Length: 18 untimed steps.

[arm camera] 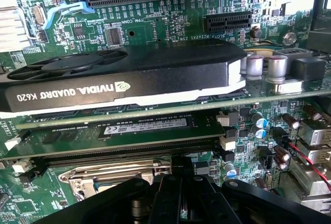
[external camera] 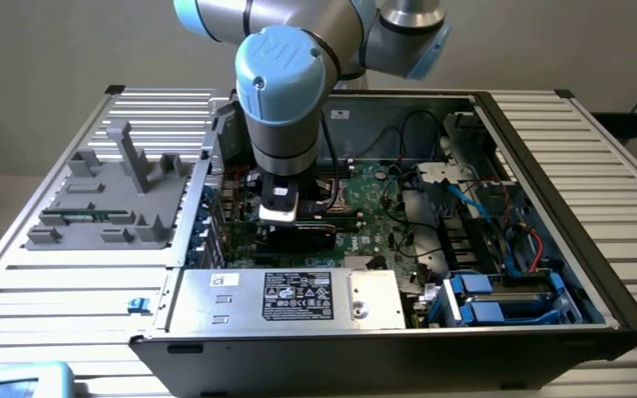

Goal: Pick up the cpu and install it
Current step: 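Install the second cpu locking lever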

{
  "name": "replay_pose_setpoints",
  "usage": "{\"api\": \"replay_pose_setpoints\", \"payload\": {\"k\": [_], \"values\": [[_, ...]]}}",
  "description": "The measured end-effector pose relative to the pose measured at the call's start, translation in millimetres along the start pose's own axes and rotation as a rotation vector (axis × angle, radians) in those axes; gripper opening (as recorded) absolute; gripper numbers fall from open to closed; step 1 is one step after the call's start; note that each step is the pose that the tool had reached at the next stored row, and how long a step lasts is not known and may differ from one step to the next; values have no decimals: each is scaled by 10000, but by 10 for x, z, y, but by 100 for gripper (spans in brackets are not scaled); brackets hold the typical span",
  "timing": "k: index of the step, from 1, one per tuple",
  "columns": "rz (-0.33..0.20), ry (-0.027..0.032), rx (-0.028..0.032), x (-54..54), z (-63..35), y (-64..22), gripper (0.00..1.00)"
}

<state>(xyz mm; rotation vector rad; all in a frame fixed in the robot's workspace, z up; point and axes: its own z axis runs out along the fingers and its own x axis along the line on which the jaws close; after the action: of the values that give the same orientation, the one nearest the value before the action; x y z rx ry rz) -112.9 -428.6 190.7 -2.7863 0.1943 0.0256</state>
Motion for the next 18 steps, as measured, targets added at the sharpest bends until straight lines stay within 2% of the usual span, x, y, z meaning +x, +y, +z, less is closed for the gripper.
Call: {"api": "replay_pose_setpoints", "payload": {"k": [18], "values": [[0, 1, 1, -14, 7, -8, 11]]}}
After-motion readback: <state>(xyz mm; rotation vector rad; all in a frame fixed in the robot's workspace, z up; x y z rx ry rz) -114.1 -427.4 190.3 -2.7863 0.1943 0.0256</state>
